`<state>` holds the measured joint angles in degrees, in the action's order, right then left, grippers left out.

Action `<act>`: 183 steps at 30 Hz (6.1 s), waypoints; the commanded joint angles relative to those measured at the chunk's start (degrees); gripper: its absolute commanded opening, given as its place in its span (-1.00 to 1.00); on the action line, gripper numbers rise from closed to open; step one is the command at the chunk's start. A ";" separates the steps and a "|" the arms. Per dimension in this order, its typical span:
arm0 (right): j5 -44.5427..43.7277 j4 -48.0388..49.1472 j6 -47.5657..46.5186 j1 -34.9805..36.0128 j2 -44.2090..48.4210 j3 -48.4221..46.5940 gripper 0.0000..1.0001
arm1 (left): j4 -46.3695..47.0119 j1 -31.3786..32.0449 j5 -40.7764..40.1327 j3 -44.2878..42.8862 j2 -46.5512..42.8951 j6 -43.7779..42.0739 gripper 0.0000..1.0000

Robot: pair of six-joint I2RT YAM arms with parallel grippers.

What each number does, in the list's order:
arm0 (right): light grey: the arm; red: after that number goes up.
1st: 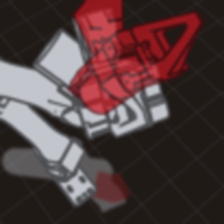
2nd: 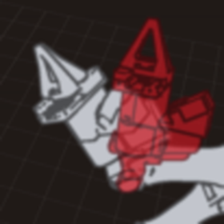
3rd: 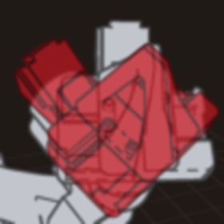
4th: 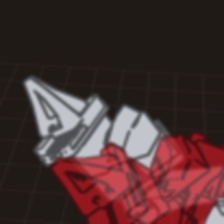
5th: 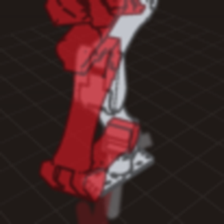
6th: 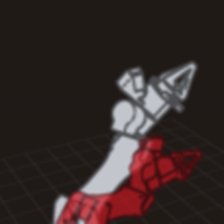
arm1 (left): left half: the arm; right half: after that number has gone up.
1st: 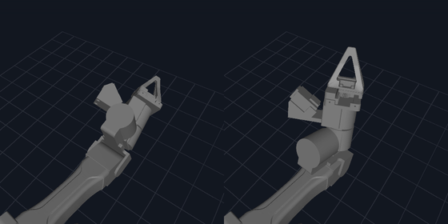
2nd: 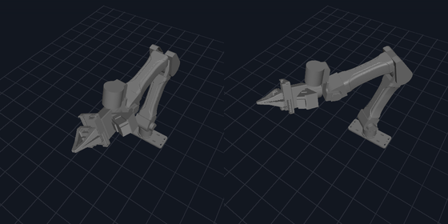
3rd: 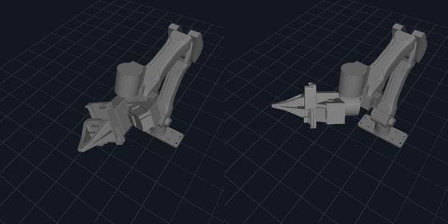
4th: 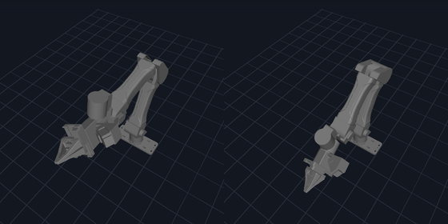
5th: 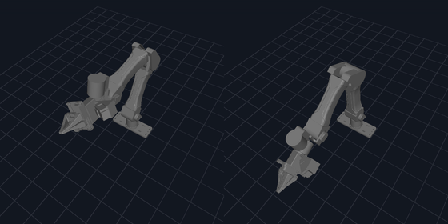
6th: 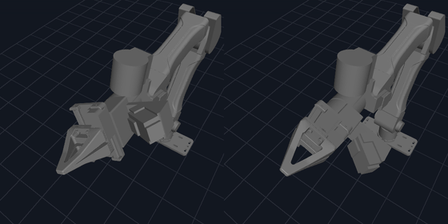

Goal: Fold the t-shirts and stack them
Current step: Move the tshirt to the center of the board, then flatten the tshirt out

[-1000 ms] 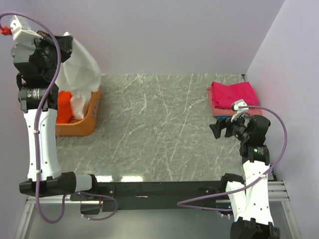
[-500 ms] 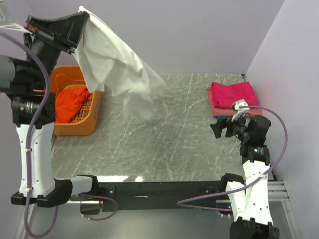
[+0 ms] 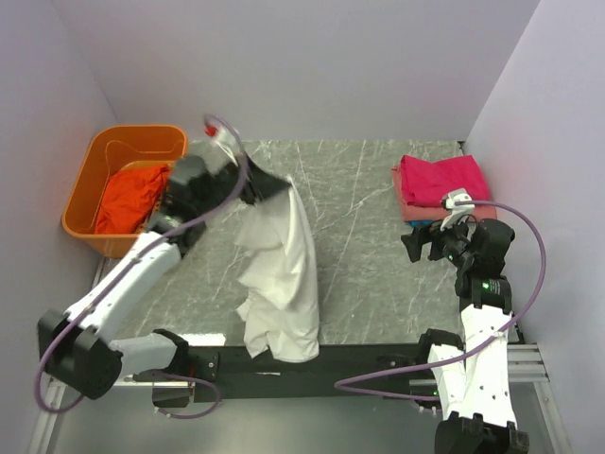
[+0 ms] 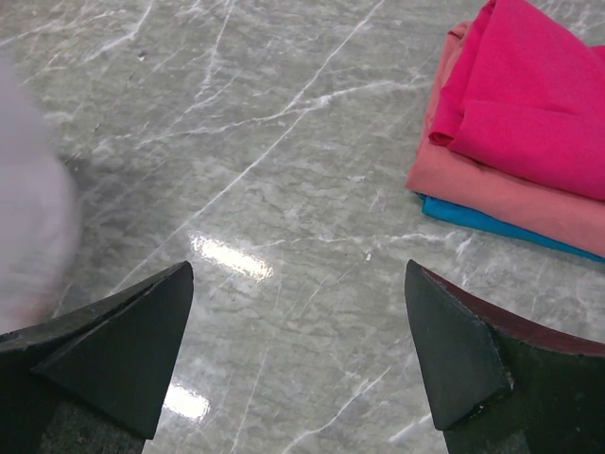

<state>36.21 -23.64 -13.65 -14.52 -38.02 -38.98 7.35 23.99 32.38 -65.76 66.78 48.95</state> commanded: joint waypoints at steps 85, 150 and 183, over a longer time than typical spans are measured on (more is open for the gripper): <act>-16.43 9.14 -7.36 23.66 -20.16 -7.34 -1.00 | -17.11 2.38 -16.13 17.17 6.57 -24.67 0.65; -21.61 -8.09 -18.08 18.39 -25.78 -77.81 -1.00 | -5.61 26.27 -14.21 -34.86 -0.95 -55.37 -0.99; -50.61 23.55 -24.41 58.56 -97.59 -92.24 -0.52 | -47.84 32.09 -86.69 26.29 -47.98 10.59 -0.99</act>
<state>0.08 -11.88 -34.11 45.80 -136.84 -130.02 -29.02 55.72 -44.88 -38.33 20.73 40.23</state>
